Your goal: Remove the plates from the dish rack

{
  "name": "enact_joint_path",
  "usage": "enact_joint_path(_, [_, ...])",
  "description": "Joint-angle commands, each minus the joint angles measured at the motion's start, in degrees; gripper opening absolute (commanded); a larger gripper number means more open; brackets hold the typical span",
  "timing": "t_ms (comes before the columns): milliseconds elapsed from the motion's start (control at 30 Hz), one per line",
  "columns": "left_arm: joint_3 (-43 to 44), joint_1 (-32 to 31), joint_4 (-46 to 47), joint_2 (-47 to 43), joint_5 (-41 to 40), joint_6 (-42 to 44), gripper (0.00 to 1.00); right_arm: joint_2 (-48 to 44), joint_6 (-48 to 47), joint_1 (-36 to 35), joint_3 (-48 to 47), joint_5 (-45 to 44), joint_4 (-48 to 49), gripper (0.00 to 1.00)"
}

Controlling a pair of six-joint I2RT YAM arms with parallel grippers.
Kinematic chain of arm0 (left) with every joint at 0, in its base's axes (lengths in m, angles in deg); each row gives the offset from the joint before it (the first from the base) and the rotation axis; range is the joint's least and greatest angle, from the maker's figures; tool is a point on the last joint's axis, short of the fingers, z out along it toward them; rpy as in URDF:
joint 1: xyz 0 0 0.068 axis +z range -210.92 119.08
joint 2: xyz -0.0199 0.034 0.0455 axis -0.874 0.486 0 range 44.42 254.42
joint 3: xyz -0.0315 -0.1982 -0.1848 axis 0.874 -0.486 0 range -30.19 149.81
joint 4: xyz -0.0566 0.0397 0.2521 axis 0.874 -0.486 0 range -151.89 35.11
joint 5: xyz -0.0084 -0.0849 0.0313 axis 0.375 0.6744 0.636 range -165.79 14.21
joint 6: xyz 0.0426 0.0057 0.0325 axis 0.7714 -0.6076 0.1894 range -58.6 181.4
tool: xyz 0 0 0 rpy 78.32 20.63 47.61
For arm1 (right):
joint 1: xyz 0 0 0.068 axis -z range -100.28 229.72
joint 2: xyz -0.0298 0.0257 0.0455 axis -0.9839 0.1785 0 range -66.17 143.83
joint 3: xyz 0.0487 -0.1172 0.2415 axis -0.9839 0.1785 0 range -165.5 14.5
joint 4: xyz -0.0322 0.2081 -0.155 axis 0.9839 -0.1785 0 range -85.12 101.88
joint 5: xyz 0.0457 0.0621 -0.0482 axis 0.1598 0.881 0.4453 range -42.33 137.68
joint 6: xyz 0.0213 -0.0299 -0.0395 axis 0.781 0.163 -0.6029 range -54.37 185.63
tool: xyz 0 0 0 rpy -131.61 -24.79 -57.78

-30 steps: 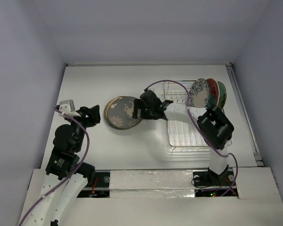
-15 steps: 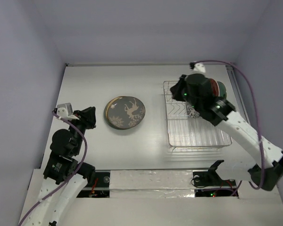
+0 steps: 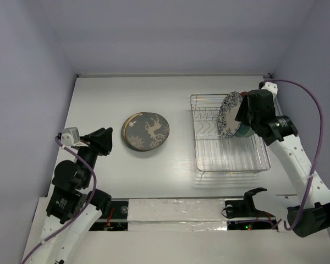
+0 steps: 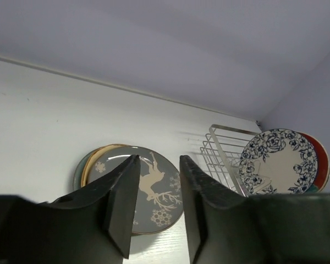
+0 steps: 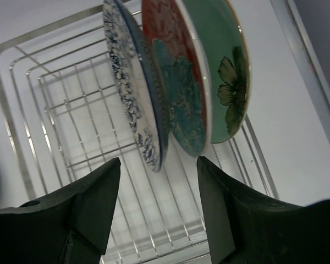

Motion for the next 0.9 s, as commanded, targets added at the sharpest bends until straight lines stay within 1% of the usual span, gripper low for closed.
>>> enact_joint_path(0, [-0.3, -0.8, 1.8, -1.5, 0.2, -0.3, 0.34, 1.7, -4.2, 3.0, 0.8, 2.6, 2.2, 0.63])
enact_joint_path(67, [-0.3, -1.4, 1.9, -1.7, 0.2, -0.2, 0.40, 5.0, -4.6, 4.1, 0.4, 3.6, 3.6, 0.63])
enact_joint_path(167, [-0.3, -1.9, 2.0, -2.1, 0.2, -0.2, 0.46, 7.7, -5.7, 6.0, -0.2, 4.3, 7.2, 0.60])
enact_joint_path(267, [-0.5, -1.9, 2.2, -2.8, 0.2, -0.2, 0.48, 10.7, -6.6, 7.6, -0.6, 6.9, 10.4, 0.57])
enact_joint_path(400, [-0.5, -2.4, 2.3, -3.0, 0.2, -0.2, 0.49, 14.7, -7.5, 8.1, -2.5, 5.7, 10.2, 0.52])
enact_joint_path(433, [-0.5, -2.4, 2.3, -3.1, 0.2, -0.1, 0.49, 15.5, -7.7, 8.1, -2.8, 5.6, 9.9, 0.48])
enact_joint_path(500, [-0.4, -2.4, 2.3, -3.2, 0.2, -0.1, 0.49, 15.7, -8.1, 8.1, -3.2, 5.3, 9.7, 0.35])
enact_joint_path(533, [-0.5, -2.4, 2.3, -3.3, 0.2, 0.0, 0.49, 15.4, -8.3, 8.1, -3.2, 5.6, 10.1, 0.22])
enact_joint_path(600, [-0.5, -2.4, 2.3, -3.5, 0.2, -0.1, 0.49, 14.9, -9.0, 8.1, -3.7, 5.7, 9.6, 0.02])
enact_joint_path(633, [-0.4, -2.4, 2.2, -3.5, 0.2, -0.1, 0.49, 14.3, -9.0, 8.1, -4.9, 6.2, 8.2, 0.00])
enact_joint_path(733, [-0.4, -2.4, 2.2, -3.0, 0.2, -0.1, 0.49, 12.5, -9.6, 8.1, -7.2, 6.5, 6.9, 0.00])
enact_joint_path(867, [-0.4, -2.4, 2.2, -2.5, 0.2, 0.0, 0.48, 9.7, -9.7, 8.1, -14.1, 8.8, 2.7, 0.00])
